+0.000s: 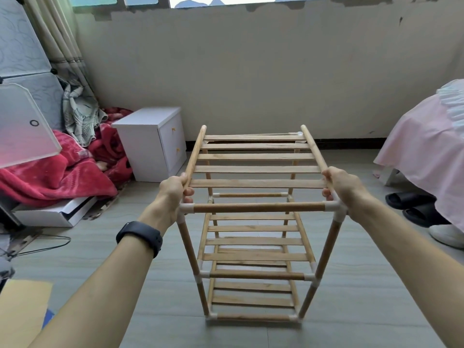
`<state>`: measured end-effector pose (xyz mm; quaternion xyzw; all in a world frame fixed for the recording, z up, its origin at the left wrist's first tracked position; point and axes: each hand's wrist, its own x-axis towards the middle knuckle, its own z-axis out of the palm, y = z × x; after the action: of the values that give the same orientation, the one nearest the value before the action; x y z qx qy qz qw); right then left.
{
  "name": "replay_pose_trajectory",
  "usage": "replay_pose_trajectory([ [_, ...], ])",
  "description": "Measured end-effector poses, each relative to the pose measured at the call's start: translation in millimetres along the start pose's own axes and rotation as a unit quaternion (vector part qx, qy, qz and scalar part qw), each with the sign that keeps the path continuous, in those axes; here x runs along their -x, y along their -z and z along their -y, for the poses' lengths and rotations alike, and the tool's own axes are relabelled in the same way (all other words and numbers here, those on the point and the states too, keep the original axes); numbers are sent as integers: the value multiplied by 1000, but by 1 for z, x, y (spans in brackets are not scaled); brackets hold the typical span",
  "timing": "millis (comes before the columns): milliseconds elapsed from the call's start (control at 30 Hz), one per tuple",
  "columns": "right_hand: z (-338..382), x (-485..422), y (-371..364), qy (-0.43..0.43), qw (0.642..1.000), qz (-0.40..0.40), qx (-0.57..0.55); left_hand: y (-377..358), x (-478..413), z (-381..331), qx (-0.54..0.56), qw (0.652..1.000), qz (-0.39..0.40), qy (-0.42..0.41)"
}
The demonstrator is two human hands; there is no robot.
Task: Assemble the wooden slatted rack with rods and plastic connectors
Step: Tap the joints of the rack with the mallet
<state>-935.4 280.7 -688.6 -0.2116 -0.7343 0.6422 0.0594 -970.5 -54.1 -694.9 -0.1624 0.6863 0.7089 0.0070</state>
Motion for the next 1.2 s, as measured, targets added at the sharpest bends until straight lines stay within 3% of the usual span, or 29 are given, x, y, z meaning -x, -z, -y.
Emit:
replay_pose_trajectory([
  [200, -3, -4, 0, 6, 1000, -13, 8, 5, -5, 1, 36, 998, 34, 48],
  [333, -5, -12, -2, 19, 981, -78, 178, 6, -2, 2, 89, 992, 49, 81],
  [433, -4, -15, -1, 48, 942, -126, 306, 3, 3, 4, 139, 984, 54, 98],
  [533, -1, -15, 2, 108, 877, -204, 421, -2, 15, 11, 178, 978, 54, 96],
  [667, 0, -8, -5, 215, 809, -283, 469, -16, 34, 18, 194, 977, 43, 74],
  [733, -5, 8, -25, 302, 803, -260, 443, -26, 42, 21, 195, 978, 35, 65],
  [800, -14, 35, -55, 380, 807, -187, 412, -40, 52, 24, 196, 979, 19, 60],
  [900, -32, 78, -98, 420, 814, -49, 399, -72, 64, 32, 197, 979, -21, 48],
  [967, -42, 87, -112, 447, 789, -21, 421, -87, 68, 37, 218, 975, -28, 47],
  [1067, -47, 75, -102, 481, 792, -37, 375, -77, 74, 42, 257, 961, 62, 81],
  [1200, -57, 59, -77, 517, 788, -61, 329, -55, 82, 46, 197, 948, 234, 85],
])
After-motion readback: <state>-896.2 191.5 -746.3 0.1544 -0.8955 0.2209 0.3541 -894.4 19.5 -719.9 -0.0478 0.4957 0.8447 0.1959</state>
